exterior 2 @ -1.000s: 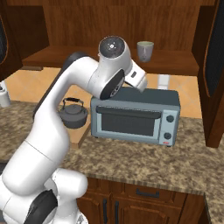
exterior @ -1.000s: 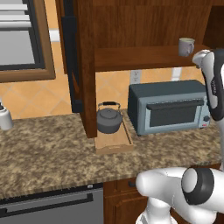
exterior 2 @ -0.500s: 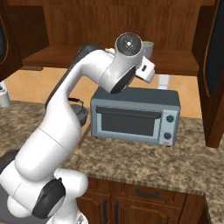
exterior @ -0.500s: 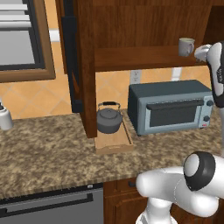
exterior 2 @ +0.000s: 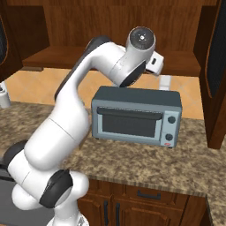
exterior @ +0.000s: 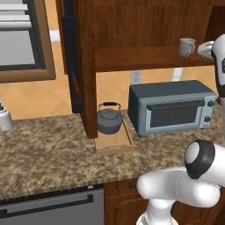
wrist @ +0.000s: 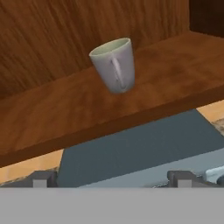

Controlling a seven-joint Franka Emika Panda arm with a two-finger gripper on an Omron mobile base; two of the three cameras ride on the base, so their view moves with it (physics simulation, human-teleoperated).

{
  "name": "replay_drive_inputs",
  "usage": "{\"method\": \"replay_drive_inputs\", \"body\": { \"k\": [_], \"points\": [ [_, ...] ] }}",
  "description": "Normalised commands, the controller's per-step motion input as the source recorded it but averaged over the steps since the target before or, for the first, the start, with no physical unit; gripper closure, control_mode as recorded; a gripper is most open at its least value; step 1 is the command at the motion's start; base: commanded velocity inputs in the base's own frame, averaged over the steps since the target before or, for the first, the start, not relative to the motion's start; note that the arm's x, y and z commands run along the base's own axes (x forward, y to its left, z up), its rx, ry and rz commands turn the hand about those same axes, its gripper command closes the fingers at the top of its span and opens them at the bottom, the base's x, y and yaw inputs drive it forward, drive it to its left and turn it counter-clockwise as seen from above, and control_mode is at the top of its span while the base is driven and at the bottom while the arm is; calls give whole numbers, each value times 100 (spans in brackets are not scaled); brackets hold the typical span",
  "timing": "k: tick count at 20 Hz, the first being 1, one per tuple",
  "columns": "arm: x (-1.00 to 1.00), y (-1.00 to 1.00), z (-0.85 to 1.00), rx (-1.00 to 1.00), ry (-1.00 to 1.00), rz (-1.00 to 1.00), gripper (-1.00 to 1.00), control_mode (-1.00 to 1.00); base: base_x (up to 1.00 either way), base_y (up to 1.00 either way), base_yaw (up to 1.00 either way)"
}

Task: Pick the kettle from the counter and place it on the tray. Then pick the mug from the cabinet and place it on the tray. Then close the cabinet doors.

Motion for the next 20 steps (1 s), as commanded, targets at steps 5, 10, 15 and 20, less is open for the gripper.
{"method": "replay_drive_inputs", "body": {
  "k": [5,10,15,20],
  "points": [
    [31,0,0,-4,-12,8,-100,-100,0,0,0],
    [26,0,4,-7,-12,8,-100,-100,0,0,0],
    [31,0,16,-10,0,4,-100,-100,0,0,0],
    [33,0,4,-5,0,3,-100,-100,0,0,0]
  ]
}}
